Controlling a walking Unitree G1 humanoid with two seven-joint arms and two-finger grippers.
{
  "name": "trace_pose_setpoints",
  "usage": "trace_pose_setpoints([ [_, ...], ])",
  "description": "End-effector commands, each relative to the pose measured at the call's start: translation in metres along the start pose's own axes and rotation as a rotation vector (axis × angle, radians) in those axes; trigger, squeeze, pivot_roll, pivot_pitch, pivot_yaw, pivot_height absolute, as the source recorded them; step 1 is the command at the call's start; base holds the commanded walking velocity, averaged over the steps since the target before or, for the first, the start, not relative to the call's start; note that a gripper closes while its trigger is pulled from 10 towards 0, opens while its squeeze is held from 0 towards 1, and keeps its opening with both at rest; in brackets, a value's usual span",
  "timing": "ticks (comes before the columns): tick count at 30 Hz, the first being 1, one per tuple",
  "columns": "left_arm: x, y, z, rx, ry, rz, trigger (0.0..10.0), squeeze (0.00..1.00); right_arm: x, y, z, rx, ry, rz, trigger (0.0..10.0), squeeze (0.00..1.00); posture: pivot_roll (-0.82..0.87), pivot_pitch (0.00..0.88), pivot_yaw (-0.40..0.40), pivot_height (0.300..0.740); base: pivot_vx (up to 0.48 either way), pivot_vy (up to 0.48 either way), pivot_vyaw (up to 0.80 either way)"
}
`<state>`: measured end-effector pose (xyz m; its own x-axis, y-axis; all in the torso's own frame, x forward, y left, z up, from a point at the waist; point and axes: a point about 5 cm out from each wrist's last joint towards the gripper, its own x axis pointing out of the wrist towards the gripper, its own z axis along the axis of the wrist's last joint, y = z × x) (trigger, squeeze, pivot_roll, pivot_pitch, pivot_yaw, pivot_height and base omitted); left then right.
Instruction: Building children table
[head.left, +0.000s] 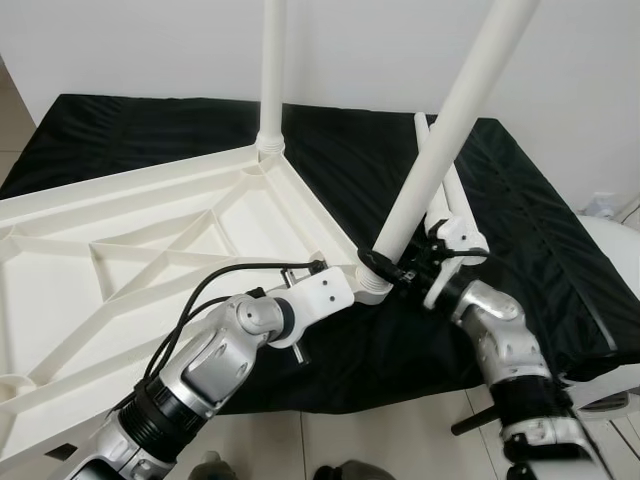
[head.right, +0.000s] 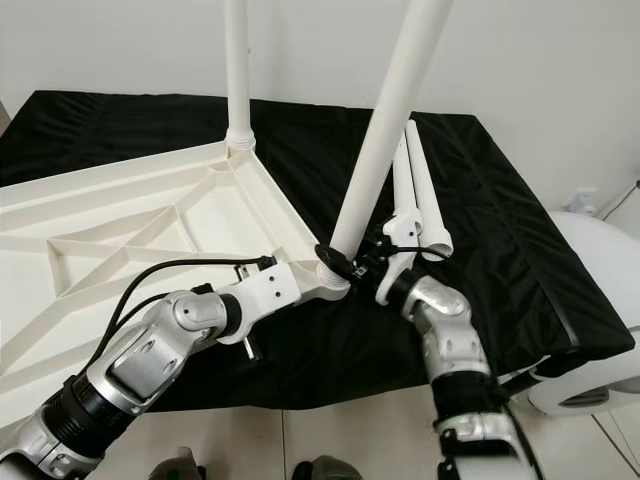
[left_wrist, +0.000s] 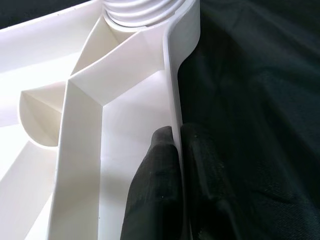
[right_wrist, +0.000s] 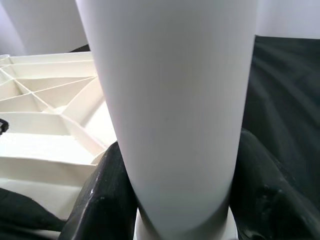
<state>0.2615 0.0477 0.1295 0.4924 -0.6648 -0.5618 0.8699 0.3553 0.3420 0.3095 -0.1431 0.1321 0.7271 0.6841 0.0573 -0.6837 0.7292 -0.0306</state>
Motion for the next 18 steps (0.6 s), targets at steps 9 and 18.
trace_pose_setpoints([
  [9,0.001,-0.007,0.017,0.056,-0.067,-0.016,10.0,0.0,0.025,0.024,0.01,0.026,-0.055,-0.259,10.0,0.0,0.03,0.0,-0.101,0.74,0.0,0.0,0.0],
  [18,0.001,-0.008,0.016,0.06,-0.064,-0.016,10.0,0.0,0.028,0.031,0.01,0.019,-0.025,-0.62,10.0,0.0,0.04,0.0,-0.107,0.74,0.0,0.0,0.0],
])
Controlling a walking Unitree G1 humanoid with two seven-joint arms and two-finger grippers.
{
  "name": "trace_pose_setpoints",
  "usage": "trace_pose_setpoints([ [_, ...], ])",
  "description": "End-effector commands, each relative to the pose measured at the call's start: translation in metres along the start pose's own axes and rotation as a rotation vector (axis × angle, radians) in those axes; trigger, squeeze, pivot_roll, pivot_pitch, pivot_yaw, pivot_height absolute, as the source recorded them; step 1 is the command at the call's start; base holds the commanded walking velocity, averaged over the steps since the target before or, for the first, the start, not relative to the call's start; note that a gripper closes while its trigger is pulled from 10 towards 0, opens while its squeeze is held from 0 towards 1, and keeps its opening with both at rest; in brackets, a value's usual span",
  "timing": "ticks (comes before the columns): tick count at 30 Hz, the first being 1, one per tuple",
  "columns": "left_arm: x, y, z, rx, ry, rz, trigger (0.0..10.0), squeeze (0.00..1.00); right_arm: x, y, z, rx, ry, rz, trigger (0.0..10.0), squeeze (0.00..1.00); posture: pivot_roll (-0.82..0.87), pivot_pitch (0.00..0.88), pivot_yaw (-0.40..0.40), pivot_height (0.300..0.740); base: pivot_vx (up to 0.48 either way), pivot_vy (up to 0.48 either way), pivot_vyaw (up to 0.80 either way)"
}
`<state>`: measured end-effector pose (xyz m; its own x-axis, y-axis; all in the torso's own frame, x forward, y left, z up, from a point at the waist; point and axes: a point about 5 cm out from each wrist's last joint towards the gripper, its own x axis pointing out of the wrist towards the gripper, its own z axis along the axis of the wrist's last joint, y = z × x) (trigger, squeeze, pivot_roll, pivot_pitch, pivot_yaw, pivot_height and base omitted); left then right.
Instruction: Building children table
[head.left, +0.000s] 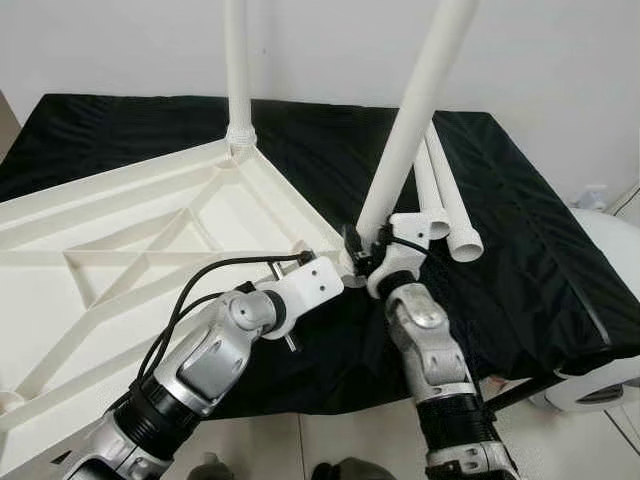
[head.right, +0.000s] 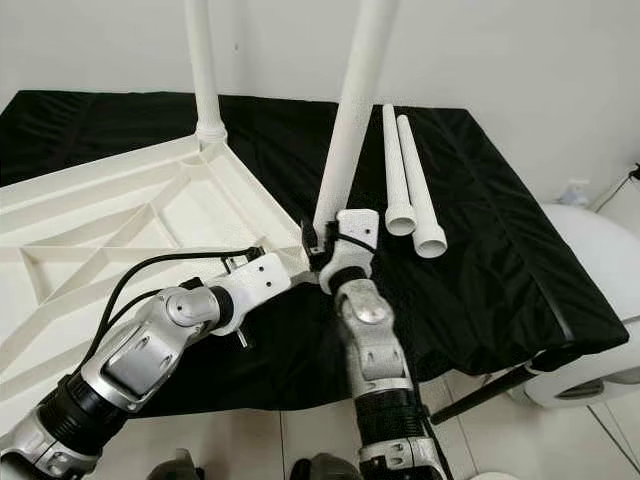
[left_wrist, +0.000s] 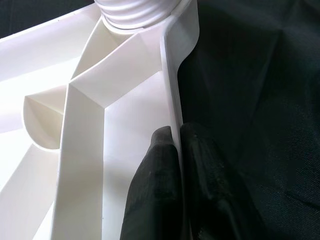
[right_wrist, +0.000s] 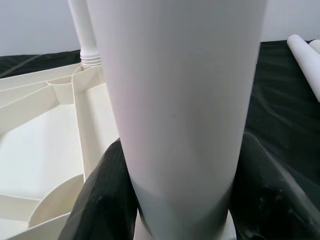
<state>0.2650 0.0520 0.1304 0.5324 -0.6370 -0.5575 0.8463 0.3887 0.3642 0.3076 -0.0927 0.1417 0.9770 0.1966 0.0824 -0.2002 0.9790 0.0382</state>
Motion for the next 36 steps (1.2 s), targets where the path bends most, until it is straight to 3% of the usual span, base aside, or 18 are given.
trace_pose_setpoints([
  [1,0.001,-0.014,0.018,0.063,-0.081,-0.062,10.0,0.0,-0.001,-0.008,0.001,-0.01,-0.002,-0.065,10.0,0.0,0.04,0.0,-0.107,0.74,0.0,0.0,0.0],
  [11,0.002,-0.014,0.017,0.064,-0.079,-0.06,10.0,0.0,-0.002,-0.009,0.001,-0.02,0.009,-0.091,10.0,0.0,0.04,0.0,-0.11,0.74,0.0,0.0,0.0],
  [12,0.002,-0.014,0.017,0.064,-0.079,-0.059,10.0,0.0,-0.003,-0.01,0.001,-0.016,0.011,-0.099,10.0,0.7,0.05,0.0,-0.111,0.74,0.0,0.0,0.0],
  [13,0.002,-0.014,0.017,0.064,-0.079,-0.059,10.0,0.0,-0.003,-0.01,0.001,-0.016,0.011,-0.099,10.0,0.7,0.05,0.0,-0.111,0.74,0.0,0.0,0.0],
  [14,0.002,-0.014,0.017,0.064,-0.079,-0.059,10.0,0.0,-0.003,-0.011,0.001,-0.005,0.012,-0.095,10.0,1.0,0.04,0.0,-0.111,0.74,0.0,0.0,0.0],
  [22,0.002,-0.015,0.017,0.063,-0.078,-0.058,10.0,0.0,-0.008,-0.018,-0.003,-0.006,0.023,-0.113,10.0,1.0,0.04,0.0,-0.113,0.74,0.0,0.0,0.0],
  [28,0.002,-0.016,0.017,0.062,-0.078,-0.059,10.0,0.0,-0.011,-0.027,-0.007,-0.009,0.026,-0.034,10.0,1.0,0.04,0.0,-0.11,0.74,0.0,0.0,0.0],
  [29,0.002,-0.016,0.017,0.063,-0.078,-0.06,10.0,0.0,-0.012,-0.03,-0.009,-0.005,0.027,0.015,10.0,0.3,0.04,0.0,-0.107,0.74,0.0,0.0,0.0],
  [30,0.002,-0.016,0.017,0.064,-0.078,-0.06,10.0,0.0,-0.012,-0.033,-0.01,-0.002,0.03,0.071,10.0,0.0,0.04,0.0,-0.106,0.74,0.0,0.0,0.0],
  [34,0.002,-0.015,0.017,0.065,-0.077,-0.06,10.0,0.0,-0.012,-0.04,-0.01,-0.021,0.024,0.174,10.0,0.0,0.04,0.0,-0.104,0.74,0.0,0.0,0.0],
  [36,0.002,-0.014,0.017,0.066,-0.077,-0.059,10.0,0.0,-0.012,-0.044,-0.009,-0.033,0.022,0.294,10.0,0.0,0.04,0.0,-0.098,0.74,0.0,0.0,0.0],
])
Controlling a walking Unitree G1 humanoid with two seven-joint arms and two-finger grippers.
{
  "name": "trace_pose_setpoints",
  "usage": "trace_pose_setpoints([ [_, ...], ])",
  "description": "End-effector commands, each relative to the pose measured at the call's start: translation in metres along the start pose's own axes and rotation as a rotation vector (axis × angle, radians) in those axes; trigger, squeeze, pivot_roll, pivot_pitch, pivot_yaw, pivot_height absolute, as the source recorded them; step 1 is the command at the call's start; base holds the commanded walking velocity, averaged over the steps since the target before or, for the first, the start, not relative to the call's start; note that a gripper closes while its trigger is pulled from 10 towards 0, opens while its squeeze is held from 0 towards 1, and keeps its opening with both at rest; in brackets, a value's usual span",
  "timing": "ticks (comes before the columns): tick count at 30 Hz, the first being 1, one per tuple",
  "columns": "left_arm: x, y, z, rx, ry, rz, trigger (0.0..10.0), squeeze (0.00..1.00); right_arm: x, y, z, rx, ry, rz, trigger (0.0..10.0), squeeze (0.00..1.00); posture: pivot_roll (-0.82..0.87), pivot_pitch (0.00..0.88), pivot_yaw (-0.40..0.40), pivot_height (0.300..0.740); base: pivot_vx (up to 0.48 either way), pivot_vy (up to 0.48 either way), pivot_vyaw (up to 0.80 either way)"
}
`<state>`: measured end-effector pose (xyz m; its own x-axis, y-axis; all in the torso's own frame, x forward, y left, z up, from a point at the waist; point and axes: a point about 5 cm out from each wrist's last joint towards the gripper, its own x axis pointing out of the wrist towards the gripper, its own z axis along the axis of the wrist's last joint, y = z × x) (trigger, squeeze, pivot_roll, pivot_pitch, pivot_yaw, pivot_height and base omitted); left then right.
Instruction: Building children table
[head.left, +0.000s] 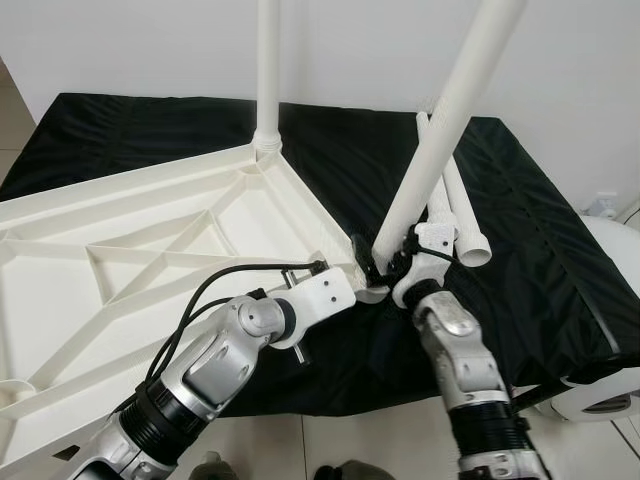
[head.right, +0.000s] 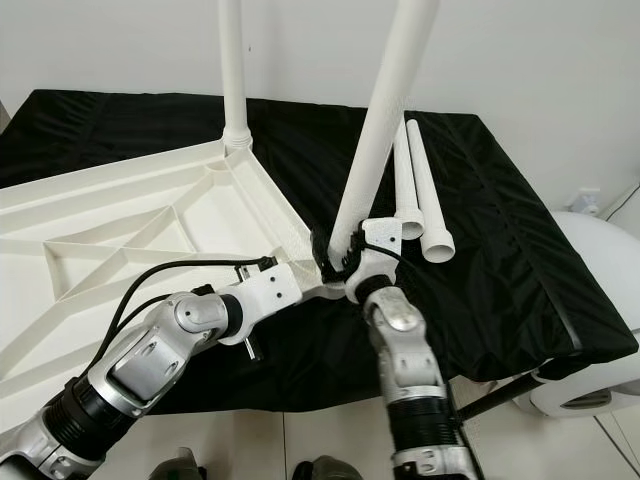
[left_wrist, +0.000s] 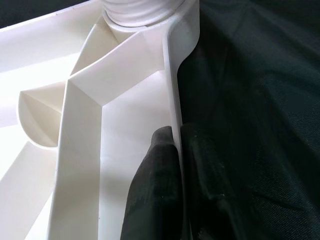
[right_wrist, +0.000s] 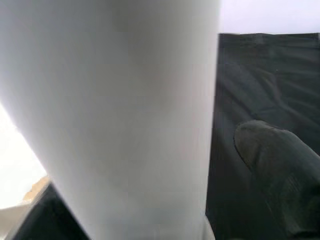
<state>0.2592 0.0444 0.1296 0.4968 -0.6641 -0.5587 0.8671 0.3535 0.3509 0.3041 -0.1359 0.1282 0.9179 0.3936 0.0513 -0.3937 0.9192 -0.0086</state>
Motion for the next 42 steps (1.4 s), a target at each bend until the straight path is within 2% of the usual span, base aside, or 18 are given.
trace_pose_setpoints([
  [1,0.0,-0.006,0.013,0.054,-0.058,-0.019,10.0,0.0,0.001,-0.003,0.002,-0.003,-0.014,0.088,10.0,0.0,0.04,0.0,-0.098,0.74,0.0,0.0,0.0],
  [2,0.0,-0.006,0.013,0.054,-0.058,-0.018,10.0,0.0,0.0,-0.005,0.002,-0.016,-0.018,0.155,10.0,0.0,0.03,0.0,-0.094,0.74,0.0,0.0,0.0],
  [3,0.0,-0.006,0.013,0.054,-0.058,-0.018,10.0,0.0,0.0,-0.005,0.002,-0.016,-0.018,0.155,10.0,0.0,0.03,0.0,-0.094,0.74,0.0,0.0,0.0],
  [5,0.0,-0.004,0.013,0.057,-0.058,-0.018,10.0,0.0,-0.001,-0.011,0.003,-0.016,-0.016,0.281,10.0,0.0,0.04,0.0,-0.088,0.74,0.0,0.0,0.0],
  [8,0.0,-0.003,0.013,0.058,-0.059,-0.016,10.0,0.0,0.0,-0.015,0.004,-0.015,-0.008,0.352,10.0,0.0,0.04,0.0,-0.086,0.74,0.0,0.0,0.0],
  [15,-0.001,-0.001,0.015,0.059,-0.06,-0.014,10.0,0.0,0.011,-0.022,0.005,-0.05,0.01,0.476,10.0,0.0,0.04,0.0,-0.079,0.74,0.0,0.0,0.0],
  [24,-0.002,0.0,0.015,0.059,-0.059,-0.01,10.0,0.0,0.021,-0.027,0.001,-0.065,0.018,0.516,10.0,0.0,0.05,0.0,-0.08,0.74,0.0,0.0,0.0],
  [25,-0.002,0.0,0.015,0.058,-0.059,-0.009,10.0,0.0,0.022,-0.027,0.001,-0.065,0.019,0.519,9.0,0.0,0.06,0.0,-0.08,0.74,0.0,0.0,0.0],
  [26,-0.003,0.0,0.015,0.058,-0.058,-0.009,10.0,0.0,0.023,-0.029,0.001,-0.066,0.018,0.523,5.5,0.0,0.06,0.0,-0.08,0.74,0.0,0.0,0.0],
  [28,-0.003,0.001,0.015,0.059,-0.058,-0.008,10.0,0.0,0.023,-0.029,0.001,-0.066,0.017,0.525,5.5,0.0,0.06,0.0,-0.08,0.74,0.0,0.0,0.0],
  [29,-0.003,0.001,0.015,0.058,-0.058,-0.008,10.0,0.0,0.024,-0.03,0.002,-0.065,0.015,0.526,2.9,0.0,0.06,0.0,-0.081,0.74,0.0,0.0,0.0],
  [30,-0.003,0.001,0.015,0.058,-0.058,-0.008,10.0,0.0,0.024,-0.03,0.002,-0.065,0.015,0.526,2.9,0.0,0.06,0.0,-0.081,0.74,0.0,0.0,0.0],
  [31,-0.003,0.0,0.015,0.058,-0.058,-0.008,10.0,0.0,0.024,-0.031,0.002,-0.065,0.013,0.532,0.0,0.0,0.05,0.0,-0.081,0.74,0.0,0.0,0.0],
  [42,-0.002,-0.001,0.016,0.057,-0.063,-0.012,10.0,0.0,0.016,-0.032,-0.003,-0.054,0.018,0.56,0.0,0.0,0.04,0.0,-0.083,0.74,0.0,0.0,0.0],
])
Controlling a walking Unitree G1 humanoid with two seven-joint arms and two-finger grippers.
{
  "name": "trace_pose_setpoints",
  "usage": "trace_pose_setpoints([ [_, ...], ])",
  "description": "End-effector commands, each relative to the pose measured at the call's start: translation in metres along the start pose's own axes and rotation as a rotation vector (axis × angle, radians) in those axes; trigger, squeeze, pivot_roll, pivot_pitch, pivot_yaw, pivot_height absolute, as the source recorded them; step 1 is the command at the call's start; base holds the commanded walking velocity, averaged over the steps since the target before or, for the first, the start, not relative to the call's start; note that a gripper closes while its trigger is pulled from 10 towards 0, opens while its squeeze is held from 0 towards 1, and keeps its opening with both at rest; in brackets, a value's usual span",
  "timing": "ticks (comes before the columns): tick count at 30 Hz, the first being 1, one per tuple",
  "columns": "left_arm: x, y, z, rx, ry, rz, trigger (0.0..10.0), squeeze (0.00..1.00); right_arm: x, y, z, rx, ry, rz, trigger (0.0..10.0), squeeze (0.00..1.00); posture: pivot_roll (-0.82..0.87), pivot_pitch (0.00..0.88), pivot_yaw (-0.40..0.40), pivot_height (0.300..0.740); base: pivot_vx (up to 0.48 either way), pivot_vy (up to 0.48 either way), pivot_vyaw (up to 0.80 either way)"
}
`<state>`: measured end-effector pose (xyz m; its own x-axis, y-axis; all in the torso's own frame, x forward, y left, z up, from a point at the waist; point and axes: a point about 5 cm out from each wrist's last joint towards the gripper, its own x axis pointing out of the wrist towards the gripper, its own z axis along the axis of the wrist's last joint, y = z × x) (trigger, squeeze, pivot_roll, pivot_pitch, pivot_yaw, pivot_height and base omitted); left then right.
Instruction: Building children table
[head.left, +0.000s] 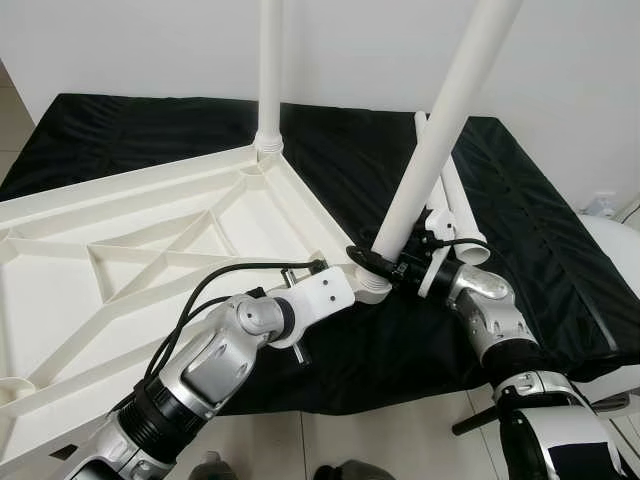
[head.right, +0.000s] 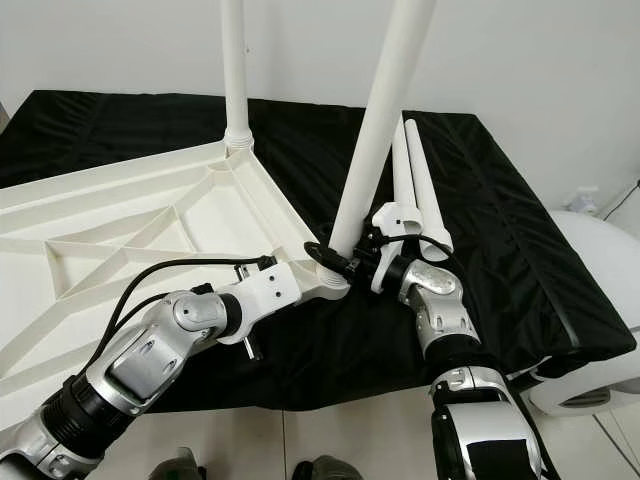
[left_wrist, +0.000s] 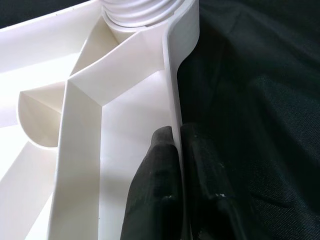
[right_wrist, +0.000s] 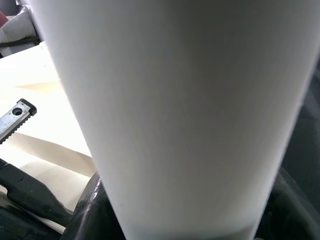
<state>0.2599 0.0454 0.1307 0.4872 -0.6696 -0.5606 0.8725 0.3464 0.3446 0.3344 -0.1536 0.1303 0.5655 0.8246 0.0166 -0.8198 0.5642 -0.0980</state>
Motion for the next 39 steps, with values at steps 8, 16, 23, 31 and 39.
trace_pose_setpoints([
  [8,-0.001,-0.002,0.015,0.054,-0.06,0.0,10.0,0.0,-0.005,0.003,-0.004,0.029,-0.011,-0.073,10.0,0.0,0.04,0.0,-0.087,0.74,0.0,0.0,0.0],
  [16,-0.002,-0.003,0.014,0.053,-0.057,-0.003,10.0,0.0,0.001,0.014,0.004,0.035,-0.073,-0.165,10.0,0.0,0.04,0.0,-0.086,0.74,0.0,0.0,0.0],
  [23,-0.001,-0.003,0.014,0.057,-0.056,-0.007,10.0,0.0,0.011,0.024,0.011,0.027,-0.089,-0.268,10.0,0.0,0.04,0.0,-0.088,0.74,0.0,0.0,0.0],
  [31,-0.001,-0.005,0.012,0.066,-0.052,-0.017,10.0,0.0,0.027,0.038,0.016,0.042,-0.107,-0.424,10.0,0.0,0.04,0.0,-0.091,0.74,0.0,0.0,0.0],
  [39,0.0,-0.007,0.011,0.068,-0.051,-0.019,10.0,0.0,0.034,0.042,0.007,0.097,-0.077,-0.712,10.0,0.0,0.05,0.0,-0.098,0.74,0.0,0.0,0.0],
])
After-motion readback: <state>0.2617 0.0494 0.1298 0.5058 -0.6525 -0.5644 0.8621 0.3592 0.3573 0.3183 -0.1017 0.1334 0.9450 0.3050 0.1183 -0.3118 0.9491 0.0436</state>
